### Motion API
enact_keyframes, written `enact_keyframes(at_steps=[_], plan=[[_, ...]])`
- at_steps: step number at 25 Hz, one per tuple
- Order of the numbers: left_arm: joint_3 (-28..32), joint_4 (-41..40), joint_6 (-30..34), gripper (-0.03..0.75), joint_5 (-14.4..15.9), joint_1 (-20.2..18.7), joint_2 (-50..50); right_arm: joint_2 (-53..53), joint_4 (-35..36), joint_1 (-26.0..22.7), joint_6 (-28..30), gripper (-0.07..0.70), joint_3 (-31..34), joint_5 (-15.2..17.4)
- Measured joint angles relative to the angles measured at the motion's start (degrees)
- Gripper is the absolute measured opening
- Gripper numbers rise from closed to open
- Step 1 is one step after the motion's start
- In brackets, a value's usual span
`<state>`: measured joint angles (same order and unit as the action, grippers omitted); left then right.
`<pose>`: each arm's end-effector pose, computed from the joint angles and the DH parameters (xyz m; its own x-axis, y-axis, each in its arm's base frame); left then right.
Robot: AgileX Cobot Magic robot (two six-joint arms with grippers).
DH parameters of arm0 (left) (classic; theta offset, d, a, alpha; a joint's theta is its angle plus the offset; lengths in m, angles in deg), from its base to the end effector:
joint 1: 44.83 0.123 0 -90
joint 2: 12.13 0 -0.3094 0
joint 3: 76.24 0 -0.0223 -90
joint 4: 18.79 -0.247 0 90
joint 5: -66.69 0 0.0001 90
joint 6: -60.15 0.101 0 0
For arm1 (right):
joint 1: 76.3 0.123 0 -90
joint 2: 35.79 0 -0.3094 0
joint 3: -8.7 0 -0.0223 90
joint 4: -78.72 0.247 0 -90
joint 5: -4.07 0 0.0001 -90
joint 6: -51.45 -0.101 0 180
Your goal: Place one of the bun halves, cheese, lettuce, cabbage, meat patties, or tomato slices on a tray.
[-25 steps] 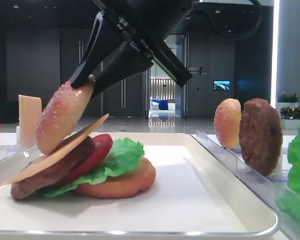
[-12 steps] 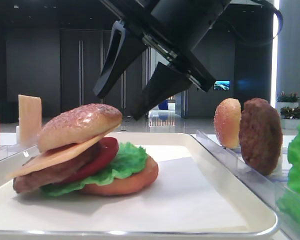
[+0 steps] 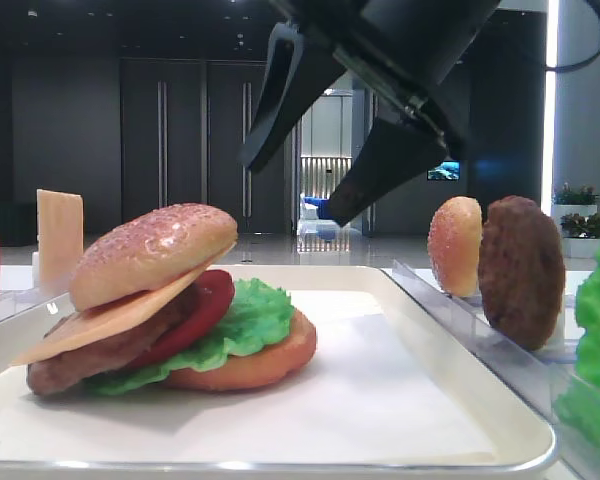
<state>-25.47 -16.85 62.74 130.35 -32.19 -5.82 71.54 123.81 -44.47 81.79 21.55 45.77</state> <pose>-0.0243 -0.0086 0.2583 -0.5042 -0.0822 -0.8597 -0.1781 0.9839 0.0104 0.2792 0.2294 0.2345 -0.8214 -0.3925 -0.4139 -0.5617 0.6829 0.4671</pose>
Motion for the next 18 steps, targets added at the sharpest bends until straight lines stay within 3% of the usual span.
enact_keyframes(at_steps=[6,12,15,18], plan=[[0.0,0.0,0.0,0.03,0.0,0.0,0.0,-5.7,-5.6,-1.3,-8.8,0.484,-3.1,5.0],[0.0,0.0,0.0,0.03,0.0,0.0,0.0,-7.9,-24.2,-1.3,-30.3,0.484,-10.2,15.4],[0.0,0.0,0.0,0.03,0.0,0.0,0.0,-8.1,-33.9,-1.3,-37.7,0.484,-12.1,20.9],[0.0,0.0,0.0,0.03,0.0,0.0,0.0,-8.3,-41.8,-1.4,-43.3,0.484,-12.6,23.4]])
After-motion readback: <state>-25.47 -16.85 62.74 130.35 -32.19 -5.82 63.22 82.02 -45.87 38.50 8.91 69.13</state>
